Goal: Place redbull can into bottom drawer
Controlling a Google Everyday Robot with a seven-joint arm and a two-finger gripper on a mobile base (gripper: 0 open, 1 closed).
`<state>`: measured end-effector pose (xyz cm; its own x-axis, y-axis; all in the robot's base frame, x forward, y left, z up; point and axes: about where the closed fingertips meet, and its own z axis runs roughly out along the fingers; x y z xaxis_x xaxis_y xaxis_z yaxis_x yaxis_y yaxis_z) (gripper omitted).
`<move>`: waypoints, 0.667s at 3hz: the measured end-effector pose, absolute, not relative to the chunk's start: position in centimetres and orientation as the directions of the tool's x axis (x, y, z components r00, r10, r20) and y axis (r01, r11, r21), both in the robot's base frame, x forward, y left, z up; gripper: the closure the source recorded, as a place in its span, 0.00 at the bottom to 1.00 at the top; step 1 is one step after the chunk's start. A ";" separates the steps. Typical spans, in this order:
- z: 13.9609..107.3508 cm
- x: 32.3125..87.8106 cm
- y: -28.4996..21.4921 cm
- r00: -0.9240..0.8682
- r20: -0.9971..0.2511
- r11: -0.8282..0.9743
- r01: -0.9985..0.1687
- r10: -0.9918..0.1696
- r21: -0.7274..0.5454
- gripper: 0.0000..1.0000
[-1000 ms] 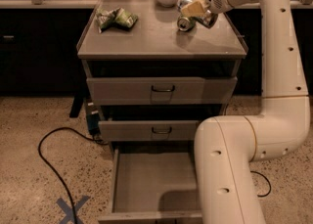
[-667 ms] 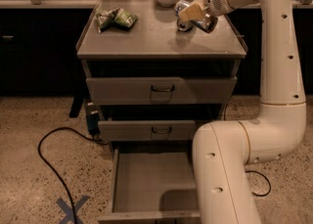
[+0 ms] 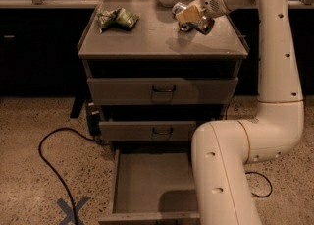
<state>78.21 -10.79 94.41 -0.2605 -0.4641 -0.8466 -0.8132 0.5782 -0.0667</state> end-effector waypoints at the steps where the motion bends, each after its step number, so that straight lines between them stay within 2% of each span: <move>1: 92.7 77.0 -10.0 -0.309 -0.843 0.553 -0.833 -0.441 0.016 1.00; 2: 88.7 75.1 -9.2 -0.415 -0.798 0.579 -0.809 -0.437 0.103 1.00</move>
Offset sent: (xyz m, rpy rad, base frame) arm -0.1605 0.0386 0.0036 -0.0335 -0.0266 -0.0917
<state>75.14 -9.22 88.72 -0.4146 -0.4366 -0.7984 -0.8088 0.5789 0.1035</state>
